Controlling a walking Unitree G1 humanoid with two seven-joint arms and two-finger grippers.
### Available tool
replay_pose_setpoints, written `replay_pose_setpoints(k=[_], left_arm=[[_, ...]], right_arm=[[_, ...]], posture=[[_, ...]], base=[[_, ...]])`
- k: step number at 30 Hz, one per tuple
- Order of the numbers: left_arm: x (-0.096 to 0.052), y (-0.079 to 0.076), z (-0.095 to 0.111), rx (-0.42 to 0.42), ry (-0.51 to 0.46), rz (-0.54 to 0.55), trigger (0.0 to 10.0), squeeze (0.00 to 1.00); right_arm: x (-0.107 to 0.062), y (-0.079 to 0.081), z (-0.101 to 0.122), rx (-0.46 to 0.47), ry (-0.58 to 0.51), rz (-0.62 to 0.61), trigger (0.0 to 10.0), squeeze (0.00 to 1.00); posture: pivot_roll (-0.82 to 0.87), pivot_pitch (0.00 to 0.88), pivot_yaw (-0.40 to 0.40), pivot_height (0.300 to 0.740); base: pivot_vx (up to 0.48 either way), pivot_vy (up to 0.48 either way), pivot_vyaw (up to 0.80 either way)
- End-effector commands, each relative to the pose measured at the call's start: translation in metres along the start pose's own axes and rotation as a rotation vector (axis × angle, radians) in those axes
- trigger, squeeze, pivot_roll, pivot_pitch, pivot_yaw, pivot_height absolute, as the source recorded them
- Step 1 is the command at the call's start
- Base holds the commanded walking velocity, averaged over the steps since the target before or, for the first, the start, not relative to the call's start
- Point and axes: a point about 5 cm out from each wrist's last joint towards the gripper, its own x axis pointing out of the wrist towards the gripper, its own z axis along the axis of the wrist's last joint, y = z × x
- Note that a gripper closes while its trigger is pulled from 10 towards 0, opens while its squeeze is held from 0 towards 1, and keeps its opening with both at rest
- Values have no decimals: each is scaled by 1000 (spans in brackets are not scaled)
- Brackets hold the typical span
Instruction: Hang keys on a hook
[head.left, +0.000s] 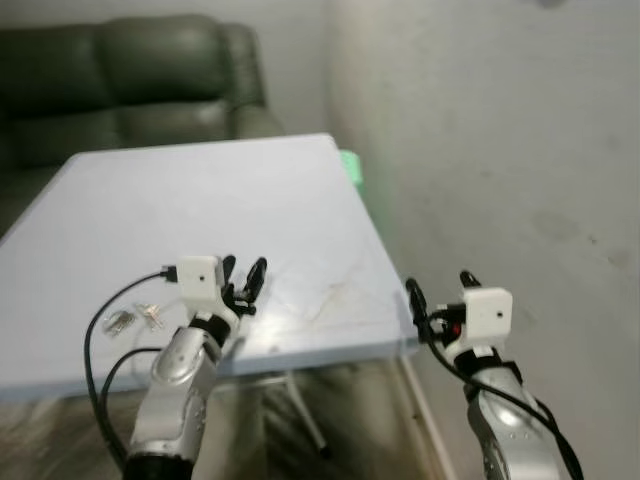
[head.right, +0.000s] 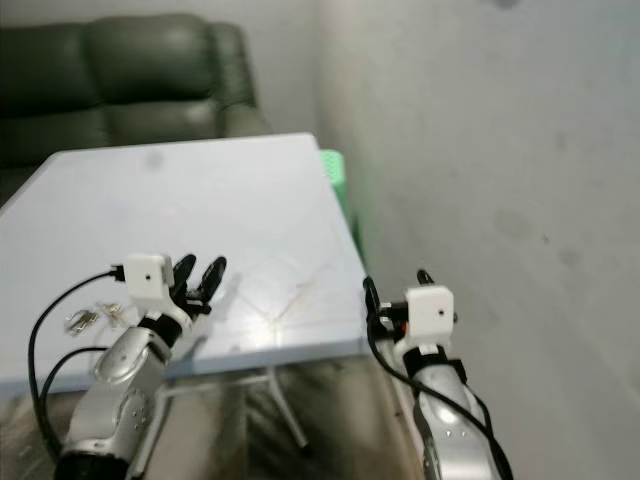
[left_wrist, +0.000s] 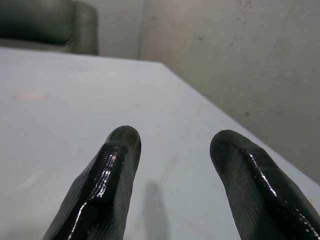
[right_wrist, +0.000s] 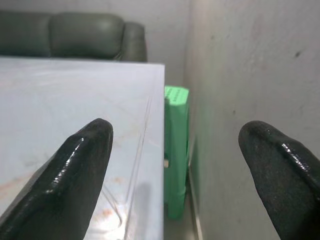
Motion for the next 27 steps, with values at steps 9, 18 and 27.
replay_pose_setpoints(k=[9, 18, 27], left_arm=[[2, 4, 6, 8, -12, 6, 10000, 0], [4, 13, 11, -12, -19, 33, 10000, 0], [6, 15, 12, -20, -22, 41, 10000, 0]], right_arm=[[6, -1, 7, 1, -26, 19, 10000, 0], [10, -3, 11, 75, -51, 17, 10000, 0], [10, -1, 12, 87, -55, 24, 10000, 0]], posture=[[143, 0, 6, 736], [141, 0, 13, 736], [140, 0, 15, 736]], base=[[0, 0, 800], [0, 55, 0], [0, 350, 0]])
